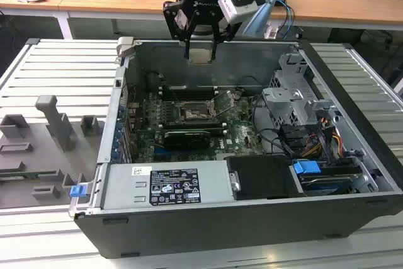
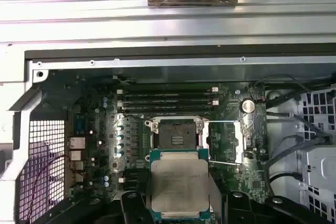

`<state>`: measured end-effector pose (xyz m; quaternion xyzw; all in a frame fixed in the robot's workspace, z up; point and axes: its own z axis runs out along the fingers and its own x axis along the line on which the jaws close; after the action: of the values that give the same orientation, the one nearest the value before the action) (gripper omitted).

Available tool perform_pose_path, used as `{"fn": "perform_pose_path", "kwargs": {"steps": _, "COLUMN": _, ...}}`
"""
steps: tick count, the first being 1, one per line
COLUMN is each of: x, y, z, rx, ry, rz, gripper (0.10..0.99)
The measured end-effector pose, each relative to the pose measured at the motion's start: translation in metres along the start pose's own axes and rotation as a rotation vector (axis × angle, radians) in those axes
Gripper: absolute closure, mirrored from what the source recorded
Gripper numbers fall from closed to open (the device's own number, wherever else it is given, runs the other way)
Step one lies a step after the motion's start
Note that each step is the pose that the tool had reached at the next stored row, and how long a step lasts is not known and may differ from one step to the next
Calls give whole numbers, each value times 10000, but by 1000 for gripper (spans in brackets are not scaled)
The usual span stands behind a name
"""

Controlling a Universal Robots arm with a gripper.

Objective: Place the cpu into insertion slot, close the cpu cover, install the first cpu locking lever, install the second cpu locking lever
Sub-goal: 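Place the cpu into insertion slot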

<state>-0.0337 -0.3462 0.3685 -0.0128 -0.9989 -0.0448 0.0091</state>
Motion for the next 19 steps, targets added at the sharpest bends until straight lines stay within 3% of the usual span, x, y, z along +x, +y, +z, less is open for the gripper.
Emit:
{"fn": "perform_pose_path", "kwargs": {"steps": 2, "x": 0, "y": 0, "z": 0, "rx": -3, "ry": -19, "rz": 216, "gripper": 557}}
{"fn": "perform_pose_path", "kwargs": {"steps": 3, "x": 0, "y": 0, "z": 3, "rx": -16, "ry": -79, "rz": 878, "gripper": 557}}
{"fn": "perform_pose_path", "kwargs": {"steps": 4, "x": 0, "y": -1, "z": 5, "rx": -21, "ry": -106, "rz": 1192, "gripper": 557}}
{"fn": "perform_pose_path", "kwargs": {"steps": 8, "x": -1, "y": -2, "z": 19, "rx": -39, "ry": -180, "rz": 2001, "gripper": 557}}
{"fn": "perform_pose_path", "kwargs": {"steps": 16, "x": 5, "y": -8, "z": 79, "rx": -42, "ry": -208, "rz": 2387, "gripper": 557}}
{"fn": "perform_pose_path", "kwargs": {"steps": 19, "x": 5, "y": -8, "z": 85, "rx": -56, "ry": -268, "rz": 3050, "gripper": 557}}
